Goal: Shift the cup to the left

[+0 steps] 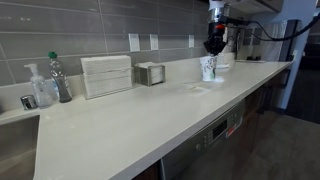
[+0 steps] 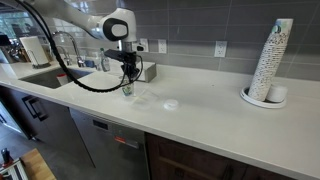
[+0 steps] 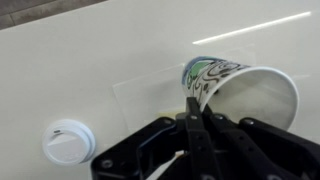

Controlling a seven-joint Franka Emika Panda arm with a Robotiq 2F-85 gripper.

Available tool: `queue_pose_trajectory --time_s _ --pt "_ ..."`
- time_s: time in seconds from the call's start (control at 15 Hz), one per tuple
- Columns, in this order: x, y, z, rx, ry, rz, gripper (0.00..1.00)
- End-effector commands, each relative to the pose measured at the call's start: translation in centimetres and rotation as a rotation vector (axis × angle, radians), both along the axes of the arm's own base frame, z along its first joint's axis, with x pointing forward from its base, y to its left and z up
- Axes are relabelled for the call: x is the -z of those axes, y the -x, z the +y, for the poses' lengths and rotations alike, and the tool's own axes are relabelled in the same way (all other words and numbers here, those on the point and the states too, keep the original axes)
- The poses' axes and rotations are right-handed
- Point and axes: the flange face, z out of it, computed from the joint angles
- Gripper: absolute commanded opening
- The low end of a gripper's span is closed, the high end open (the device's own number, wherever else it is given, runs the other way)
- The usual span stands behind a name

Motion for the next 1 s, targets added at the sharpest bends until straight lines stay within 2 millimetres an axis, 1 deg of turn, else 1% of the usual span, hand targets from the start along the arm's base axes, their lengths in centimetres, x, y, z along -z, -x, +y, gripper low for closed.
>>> queue_pose_trajectory --time_s 0.0,0.2,0.53,0.73,0.93 --pt "1.4 -1.4 2.7 -0.123 0.038 0.032 0.01" --pt "2.3 -2.4 4.8 -0.205 0.051 0.022 0.01" --pt "3.6 -3.3 7.8 -0.372 0.025 0.028 0.01" --pt "4.1 -3.6 8.8 -0.457 0.006 0.029 0.01" --pt "4.7 -3.9 8.9 -0.511 0.009 0.033 0.01"
